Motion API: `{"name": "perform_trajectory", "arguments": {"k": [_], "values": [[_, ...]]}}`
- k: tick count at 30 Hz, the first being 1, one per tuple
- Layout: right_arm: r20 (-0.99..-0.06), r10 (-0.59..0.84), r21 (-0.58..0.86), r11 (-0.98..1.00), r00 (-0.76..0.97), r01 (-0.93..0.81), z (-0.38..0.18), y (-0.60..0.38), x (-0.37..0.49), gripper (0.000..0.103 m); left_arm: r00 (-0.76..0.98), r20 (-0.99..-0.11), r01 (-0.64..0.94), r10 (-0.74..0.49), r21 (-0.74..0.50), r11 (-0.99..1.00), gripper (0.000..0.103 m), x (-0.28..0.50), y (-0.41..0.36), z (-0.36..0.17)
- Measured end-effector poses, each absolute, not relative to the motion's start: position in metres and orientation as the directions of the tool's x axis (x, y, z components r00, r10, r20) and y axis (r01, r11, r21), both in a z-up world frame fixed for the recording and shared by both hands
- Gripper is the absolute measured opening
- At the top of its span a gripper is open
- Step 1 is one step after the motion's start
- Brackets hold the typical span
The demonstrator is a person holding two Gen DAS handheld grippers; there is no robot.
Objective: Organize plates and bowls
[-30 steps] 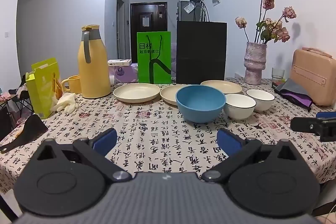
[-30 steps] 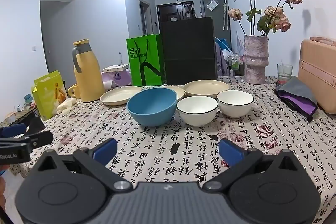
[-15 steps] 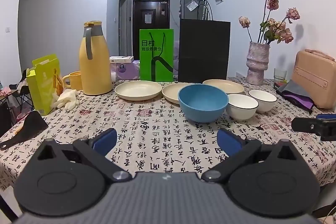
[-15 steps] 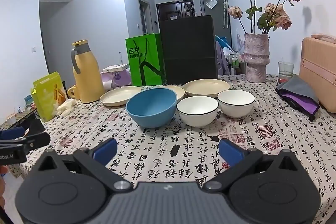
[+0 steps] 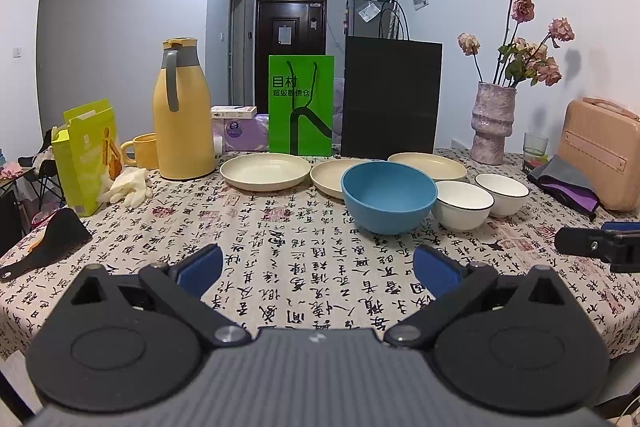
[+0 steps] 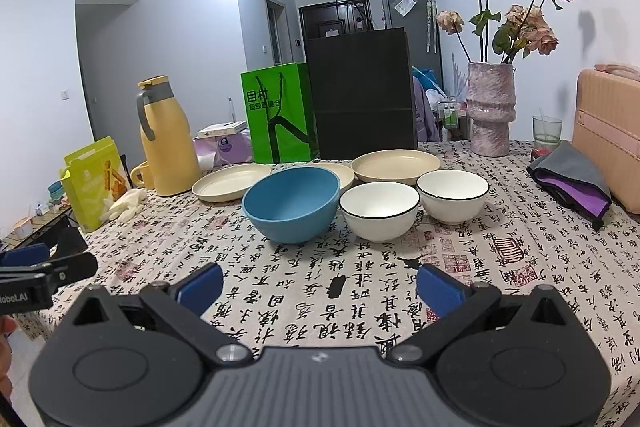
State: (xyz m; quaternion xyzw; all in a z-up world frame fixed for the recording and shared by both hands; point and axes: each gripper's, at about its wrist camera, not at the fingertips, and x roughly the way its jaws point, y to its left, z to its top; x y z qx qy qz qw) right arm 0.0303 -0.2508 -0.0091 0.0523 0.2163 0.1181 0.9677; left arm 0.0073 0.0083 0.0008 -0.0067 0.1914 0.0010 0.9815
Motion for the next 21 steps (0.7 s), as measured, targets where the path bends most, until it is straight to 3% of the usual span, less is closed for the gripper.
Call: {"name": "perform_trajectory", "arguments": {"k": [21], "values": [[-0.411, 0.258, 0.154, 0.965, 0.874, -0.212, -0.0121, -0.2484, 0.0323, 0.103, 0.924, -0.382, -0.005, -0.004, -0.021, 1.000, 0.103, 0.0093, 0.0087, 0.0003]]}}
